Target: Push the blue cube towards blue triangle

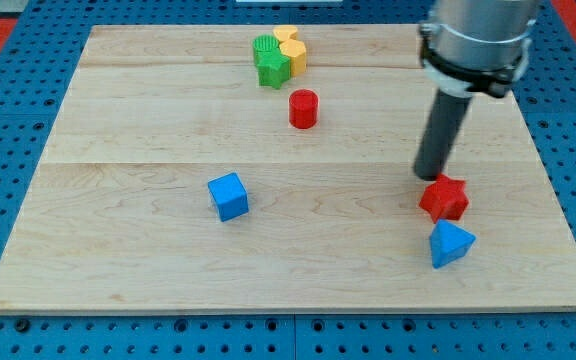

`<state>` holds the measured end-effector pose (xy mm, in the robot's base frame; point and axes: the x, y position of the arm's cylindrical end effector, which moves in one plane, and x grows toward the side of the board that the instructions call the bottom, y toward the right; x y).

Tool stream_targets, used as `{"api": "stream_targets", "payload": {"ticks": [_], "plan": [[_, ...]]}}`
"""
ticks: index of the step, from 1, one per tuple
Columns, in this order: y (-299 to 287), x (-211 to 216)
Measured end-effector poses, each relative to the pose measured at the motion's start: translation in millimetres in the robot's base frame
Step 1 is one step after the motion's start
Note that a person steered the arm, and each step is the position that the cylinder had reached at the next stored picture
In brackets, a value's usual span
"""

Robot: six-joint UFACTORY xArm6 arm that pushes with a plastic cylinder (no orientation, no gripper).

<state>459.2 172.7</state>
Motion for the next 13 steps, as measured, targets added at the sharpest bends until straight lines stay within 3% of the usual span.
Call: {"api": "stream_targets", "payload": {"ticks": [2,3,6,9,12,13], "plan": [[12,41],[4,31],[-200,-11],[-288,47],[-301,87],[-336,104]]}}
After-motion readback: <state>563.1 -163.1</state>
